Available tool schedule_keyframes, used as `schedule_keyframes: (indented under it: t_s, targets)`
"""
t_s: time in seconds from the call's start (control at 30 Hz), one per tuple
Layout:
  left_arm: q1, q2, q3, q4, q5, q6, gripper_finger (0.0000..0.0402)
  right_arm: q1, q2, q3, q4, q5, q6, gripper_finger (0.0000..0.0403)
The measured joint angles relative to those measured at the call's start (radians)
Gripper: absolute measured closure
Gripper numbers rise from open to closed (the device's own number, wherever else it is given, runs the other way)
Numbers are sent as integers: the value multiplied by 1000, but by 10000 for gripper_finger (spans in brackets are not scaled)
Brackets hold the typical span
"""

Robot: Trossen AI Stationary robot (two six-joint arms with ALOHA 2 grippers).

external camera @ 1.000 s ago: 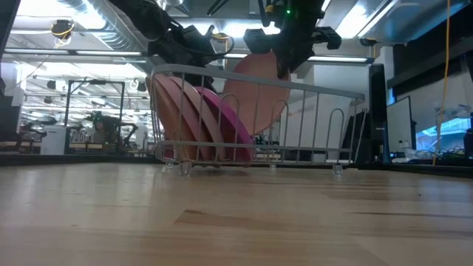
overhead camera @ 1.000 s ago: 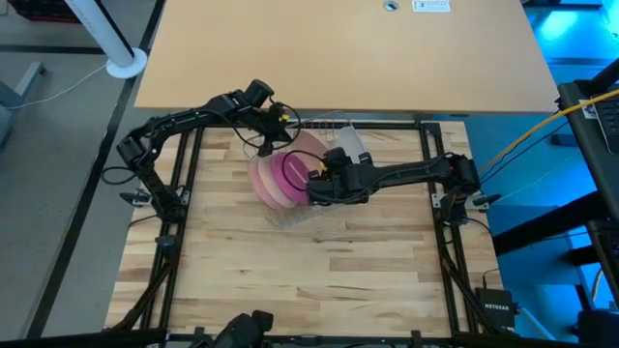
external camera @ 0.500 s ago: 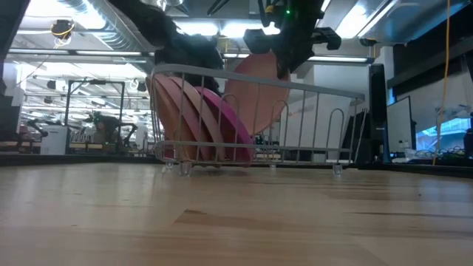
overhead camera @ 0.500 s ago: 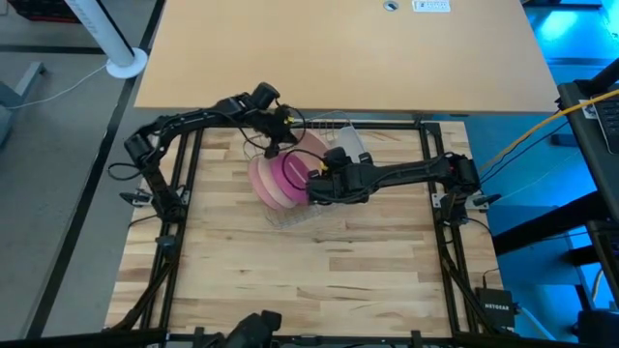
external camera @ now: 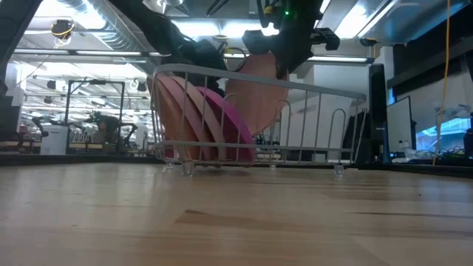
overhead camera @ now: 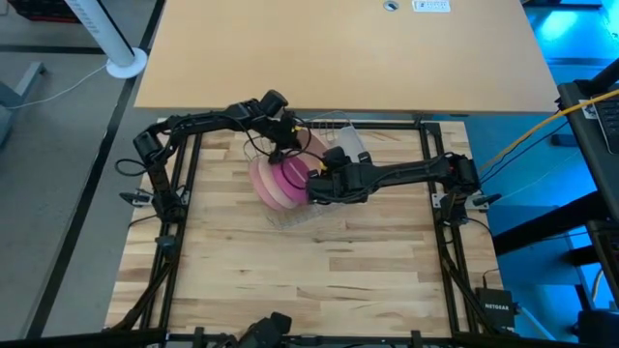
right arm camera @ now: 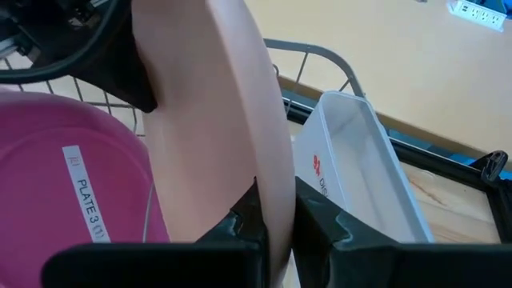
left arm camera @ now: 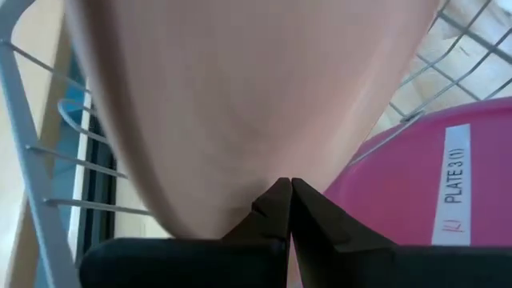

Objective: Sort dishes
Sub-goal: Put the light brown plate into the dish rack

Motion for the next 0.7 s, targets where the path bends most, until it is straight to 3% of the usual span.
schedule_keyframes:
  t_s: [0.7]
  targets:
    - [-32,0,0,26,-56,1,400,0,-1,-1,42,-57,2,365]
